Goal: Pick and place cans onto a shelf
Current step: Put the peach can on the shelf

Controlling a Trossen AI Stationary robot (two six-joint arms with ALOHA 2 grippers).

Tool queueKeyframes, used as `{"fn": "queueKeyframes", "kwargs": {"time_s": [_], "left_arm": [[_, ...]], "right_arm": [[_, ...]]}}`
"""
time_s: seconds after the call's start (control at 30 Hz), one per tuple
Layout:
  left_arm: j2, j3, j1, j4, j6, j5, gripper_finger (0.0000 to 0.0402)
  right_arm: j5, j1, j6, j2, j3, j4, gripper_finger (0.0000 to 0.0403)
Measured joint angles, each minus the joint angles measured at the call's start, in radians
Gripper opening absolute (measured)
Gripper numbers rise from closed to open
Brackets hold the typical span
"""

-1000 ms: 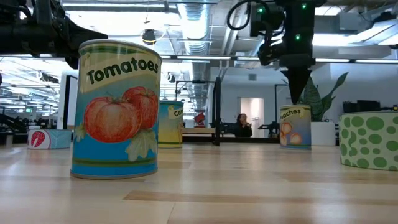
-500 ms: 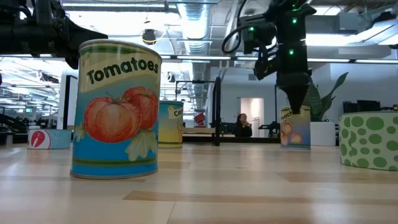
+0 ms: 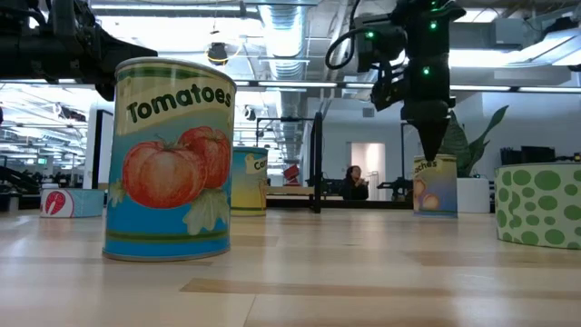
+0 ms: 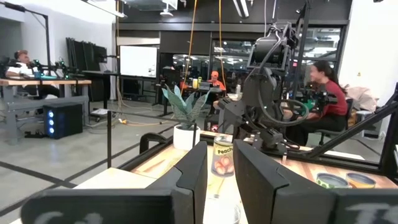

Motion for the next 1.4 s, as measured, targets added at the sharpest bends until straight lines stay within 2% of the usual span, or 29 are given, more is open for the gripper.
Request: {"fn": "queueKeyframes", "kwargs": {"time_s": [0.13, 0.33, 0.5, 0.63, 0.77, 1.0, 1.23, 1.4], "left_arm": [[0.0, 0.0, 0.0, 0.0, 0.0, 0.0, 0.0068], [0.0, 0.0, 0.0, -0.001, -0.037, 0.018, 0.0068], [0.0, 0.0, 0.0, -0.02, -0.067, 0.131, 0.0068], [0.0, 0.0, 0.0, -0.096, -0.142, 0.242, 0.0068], [0.0, 0.0, -0.001, -0.169, -0.195, 0.311, 0.0068], [0.0, 0.0, -0.04, -0.14, -0.212, 0.435, 0.0068], [0.0, 0.0, -0.125, -0.137, -0.246, 0.481, 0.0068], [0.0, 0.0, -0.176, -0.134, -0.241, 0.456, 0.0068]], "right_arm": [[-0.01, 0.011, -0.031, 0.002, 0.061, 0.003, 0.0004], [-0.014, 0.049, -0.057, 0.001, 0.221, -0.058, 0.0003], [-0.099, 0.095, -0.057, 0.001, 0.375, -0.133, 0.0001], [-0.159, 0.131, -0.057, 0.0, 0.492, -0.139, 0.0001], [-0.16, 0.152, -0.076, -0.001, 0.568, -0.048, 0.0001], [-0.21, 0.133, -0.235, 0.0, 0.593, 0.245, 0.0], [-0.242, 0.048, -0.396, 0.056, 0.598, 0.476, 0.0], [-0.312, -0.035, -0.466, 0.166, 0.668, 0.501, 0.0]]}}
